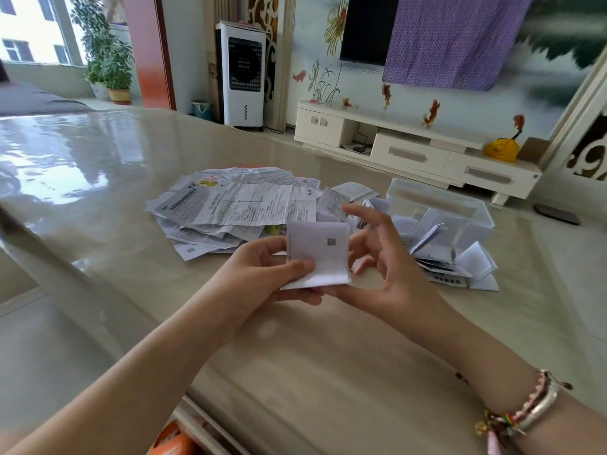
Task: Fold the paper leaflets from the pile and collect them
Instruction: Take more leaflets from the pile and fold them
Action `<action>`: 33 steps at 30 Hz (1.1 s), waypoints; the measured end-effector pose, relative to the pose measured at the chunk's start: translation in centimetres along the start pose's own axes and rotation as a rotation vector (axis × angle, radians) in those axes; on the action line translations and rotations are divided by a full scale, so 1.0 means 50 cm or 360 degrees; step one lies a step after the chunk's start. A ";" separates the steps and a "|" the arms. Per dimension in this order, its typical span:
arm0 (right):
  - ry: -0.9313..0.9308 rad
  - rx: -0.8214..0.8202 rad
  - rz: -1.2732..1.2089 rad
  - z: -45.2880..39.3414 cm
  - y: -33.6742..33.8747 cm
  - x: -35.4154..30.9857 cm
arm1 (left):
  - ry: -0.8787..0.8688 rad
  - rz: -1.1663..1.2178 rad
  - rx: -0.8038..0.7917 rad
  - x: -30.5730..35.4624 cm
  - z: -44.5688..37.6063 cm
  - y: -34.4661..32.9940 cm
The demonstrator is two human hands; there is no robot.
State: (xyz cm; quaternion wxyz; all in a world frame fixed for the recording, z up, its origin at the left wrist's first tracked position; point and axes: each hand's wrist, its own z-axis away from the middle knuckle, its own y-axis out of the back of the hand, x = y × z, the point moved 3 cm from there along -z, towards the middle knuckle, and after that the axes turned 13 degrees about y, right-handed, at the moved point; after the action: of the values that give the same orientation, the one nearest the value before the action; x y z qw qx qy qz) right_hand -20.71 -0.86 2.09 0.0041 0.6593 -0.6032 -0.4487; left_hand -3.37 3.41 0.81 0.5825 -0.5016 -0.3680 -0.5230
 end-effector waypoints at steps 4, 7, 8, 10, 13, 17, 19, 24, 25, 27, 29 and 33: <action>-0.0140 0.0099 -0.0174 -0.006 0.003 -0.002 | 0.0024 -0.0075 -0.0001 0.005 0.001 -0.011; -0.0163 0.0132 -0.0269 -0.008 0.001 0.001 | 0.0026 -0.0087 0.0014 0.008 -0.002 -0.019; -0.0178 0.0132 -0.0299 -0.008 0.000 0.003 | 0.0006 -0.0106 0.0022 0.007 -0.003 -0.021; -0.0213 0.0116 -0.0353 -0.006 -0.002 0.006 | -0.0028 -0.0147 0.0055 0.004 -0.006 -0.021; -0.0267 0.0054 -0.0414 -0.005 -0.004 0.004 | -0.0037 -0.0213 0.0062 0.001 -0.011 -0.017; -0.0292 0.0054 -0.0504 -0.006 -0.001 0.001 | -0.0029 -0.0312 0.0063 0.003 -0.009 -0.021; -0.0306 0.0094 -0.0518 -0.009 0.000 0.003 | 0.0004 -0.0241 0.0056 0.004 -0.011 -0.024; -0.0386 0.0201 -0.0538 -0.007 0.003 0.011 | -0.0058 -0.0302 0.0064 0.006 -0.013 -0.031; -0.0391 0.0210 -0.0547 -0.005 0.002 0.013 | -0.0078 -0.0352 0.0101 0.006 -0.014 -0.028; -0.0367 0.0193 -0.0501 -0.002 0.001 0.017 | -0.0045 -0.0406 0.0154 0.004 -0.020 -0.019; -0.0313 0.0132 -0.0392 -0.001 0.000 0.019 | 0.0007 -0.0437 0.0195 0.006 -0.029 -0.009; -0.0357 0.0149 -0.0313 -0.003 -0.003 0.030 | -0.0253 -0.0914 0.0562 0.019 -0.041 0.018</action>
State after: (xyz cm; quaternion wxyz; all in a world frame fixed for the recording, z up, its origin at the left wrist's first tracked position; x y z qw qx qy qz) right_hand -20.70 -2.11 1.24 -0.1379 0.6605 -0.5527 -0.4892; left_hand -2.51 1.14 1.06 0.4588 -0.3082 -0.6233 -0.5532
